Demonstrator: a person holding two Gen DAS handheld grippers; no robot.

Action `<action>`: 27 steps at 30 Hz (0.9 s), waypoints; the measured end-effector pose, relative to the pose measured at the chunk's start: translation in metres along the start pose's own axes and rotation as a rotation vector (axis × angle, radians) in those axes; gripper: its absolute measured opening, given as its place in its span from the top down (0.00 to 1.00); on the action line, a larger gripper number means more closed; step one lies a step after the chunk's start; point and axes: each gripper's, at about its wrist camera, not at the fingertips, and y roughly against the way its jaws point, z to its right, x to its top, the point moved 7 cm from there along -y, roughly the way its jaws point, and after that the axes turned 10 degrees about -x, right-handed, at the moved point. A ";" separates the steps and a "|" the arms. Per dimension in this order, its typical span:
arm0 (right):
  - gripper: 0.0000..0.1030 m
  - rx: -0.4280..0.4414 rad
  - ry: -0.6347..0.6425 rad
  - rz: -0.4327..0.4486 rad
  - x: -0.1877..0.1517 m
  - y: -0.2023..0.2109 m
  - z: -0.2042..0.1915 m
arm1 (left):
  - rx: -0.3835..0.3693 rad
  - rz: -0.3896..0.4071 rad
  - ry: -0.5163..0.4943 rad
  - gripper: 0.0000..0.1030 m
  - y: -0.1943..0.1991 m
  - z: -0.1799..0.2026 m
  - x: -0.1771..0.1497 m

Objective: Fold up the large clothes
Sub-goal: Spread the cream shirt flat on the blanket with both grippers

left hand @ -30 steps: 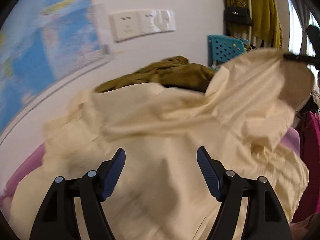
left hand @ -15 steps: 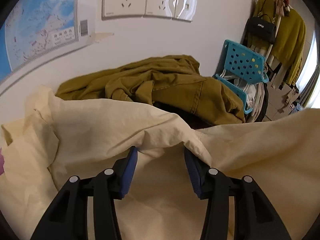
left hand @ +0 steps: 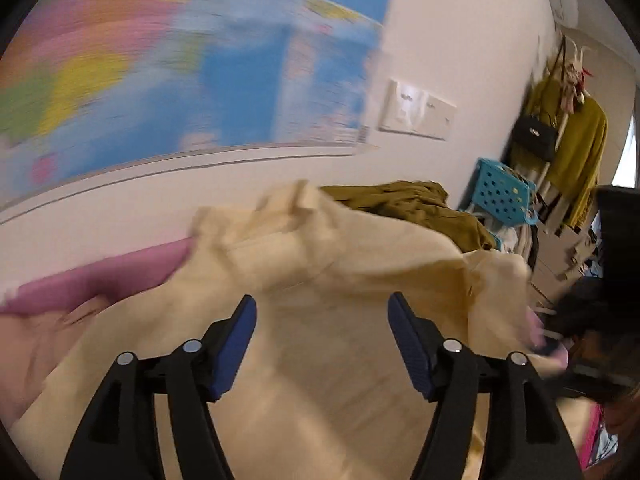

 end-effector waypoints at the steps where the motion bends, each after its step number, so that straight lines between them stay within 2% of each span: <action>1: 0.63 -0.005 -0.037 -0.030 0.002 -0.021 0.005 | 0.021 0.010 0.011 0.35 0.016 -0.008 -0.009; 2: 0.46 -0.009 -0.078 -0.058 0.003 -0.040 0.010 | 0.028 0.010 0.015 0.35 0.025 -0.013 -0.016; 3: 0.39 -0.016 -0.108 -0.074 0.005 -0.052 0.014 | 0.042 0.007 0.018 0.35 0.035 -0.018 -0.024; 5: 0.37 -0.050 -0.111 -0.076 0.007 -0.062 0.018 | 0.054 0.000 0.019 0.35 0.045 -0.023 -0.039; 7: 0.37 -0.082 -0.076 -0.050 0.009 -0.056 0.018 | 0.055 -0.015 0.027 0.35 0.051 -0.023 -0.054; 9: 0.37 -0.102 -0.058 0.006 0.007 -0.029 0.024 | 0.027 -0.027 0.020 0.34 0.051 -0.017 -0.066; 11: 0.33 -0.136 -0.053 0.072 0.009 -0.005 0.038 | -0.029 -0.030 0.029 0.26 0.052 -0.010 -0.075; 12: 0.32 -0.185 -0.048 0.116 0.007 0.014 0.050 | -0.063 -0.037 0.036 0.19 0.052 -0.006 -0.079; 13: 0.30 -0.229 -0.051 0.147 0.009 0.025 0.062 | -0.097 -0.049 0.034 0.16 0.050 -0.002 -0.082; 15: 0.28 -0.411 -0.070 0.186 0.007 0.054 0.101 | -0.082 -0.060 -0.002 0.14 0.046 0.002 -0.086; 16: 0.26 -0.476 -0.086 0.184 0.006 0.063 0.121 | -0.067 -0.077 -0.018 0.12 0.041 0.000 -0.088; 18: 0.25 -0.547 -0.122 0.150 0.007 0.066 0.152 | -0.055 -0.107 -0.012 0.11 0.029 -0.006 -0.093; 20: 0.26 -0.573 -0.147 0.068 0.003 0.054 0.183 | 0.001 -0.168 0.004 0.12 0.012 -0.018 -0.101; 21: 0.26 -0.596 -0.142 0.017 0.003 0.043 0.196 | 0.014 -0.204 0.017 0.14 0.004 -0.023 -0.105; 23: 0.27 -0.590 -0.114 -0.055 0.001 0.024 0.207 | 0.007 -0.285 0.076 0.27 -0.015 -0.034 -0.117; 25: 0.31 -0.570 -0.084 -0.114 -0.003 0.007 0.216 | -0.025 -0.326 0.115 0.55 -0.027 -0.038 -0.126; 26: 0.50 -0.572 -0.076 -0.135 -0.003 0.002 0.220 | -0.023 -0.327 0.118 0.58 -0.030 -0.039 -0.128; 27: 0.72 -0.554 -0.090 -0.163 -0.003 -0.005 0.226 | -0.022 -0.321 0.110 0.66 -0.032 -0.040 -0.128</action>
